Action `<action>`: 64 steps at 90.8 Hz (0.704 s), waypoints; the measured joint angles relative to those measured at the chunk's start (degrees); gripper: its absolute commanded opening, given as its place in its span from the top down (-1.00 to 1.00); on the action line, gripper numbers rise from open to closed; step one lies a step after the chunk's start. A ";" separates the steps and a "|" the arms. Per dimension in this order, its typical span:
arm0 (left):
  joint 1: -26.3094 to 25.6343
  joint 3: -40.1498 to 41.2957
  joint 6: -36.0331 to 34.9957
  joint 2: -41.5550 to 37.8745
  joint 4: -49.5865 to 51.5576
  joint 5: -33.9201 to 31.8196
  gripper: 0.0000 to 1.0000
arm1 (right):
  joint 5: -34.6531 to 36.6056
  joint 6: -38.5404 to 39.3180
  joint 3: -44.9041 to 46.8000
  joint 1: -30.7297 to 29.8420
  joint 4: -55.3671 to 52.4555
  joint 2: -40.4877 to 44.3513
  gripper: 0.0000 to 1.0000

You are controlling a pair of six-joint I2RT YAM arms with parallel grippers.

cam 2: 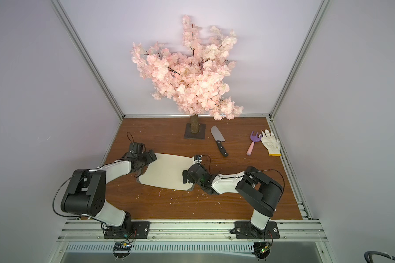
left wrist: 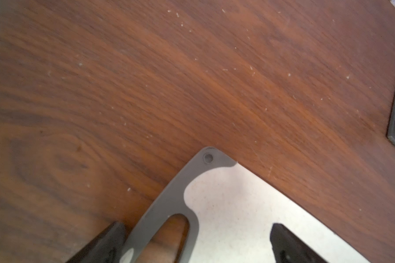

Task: Align the knife with the edge of the cutting board
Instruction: Adjust the work surface at the center of the board.

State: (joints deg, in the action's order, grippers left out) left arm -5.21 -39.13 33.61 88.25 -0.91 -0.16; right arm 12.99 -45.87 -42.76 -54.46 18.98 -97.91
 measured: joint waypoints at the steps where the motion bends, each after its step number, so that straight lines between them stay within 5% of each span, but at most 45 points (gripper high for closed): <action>1: -0.17 0.26 0.13 -0.17 -0.17 -0.11 -0.99 | 0.02 0.02 0.17 0.00 0.04 0.15 -0.99; 64: -18.47 15.87 9.53 -15.41 -5.57 -6.97 -1.00 | 2.93 3.06 8.59 2.80 -6.93 9.97 -0.99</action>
State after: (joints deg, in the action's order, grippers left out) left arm -23.68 -23.27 43.13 72.84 -6.48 -7.14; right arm 15.92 -42.81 -34.17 -51.66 12.05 -87.94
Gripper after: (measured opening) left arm 0.997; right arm 0.995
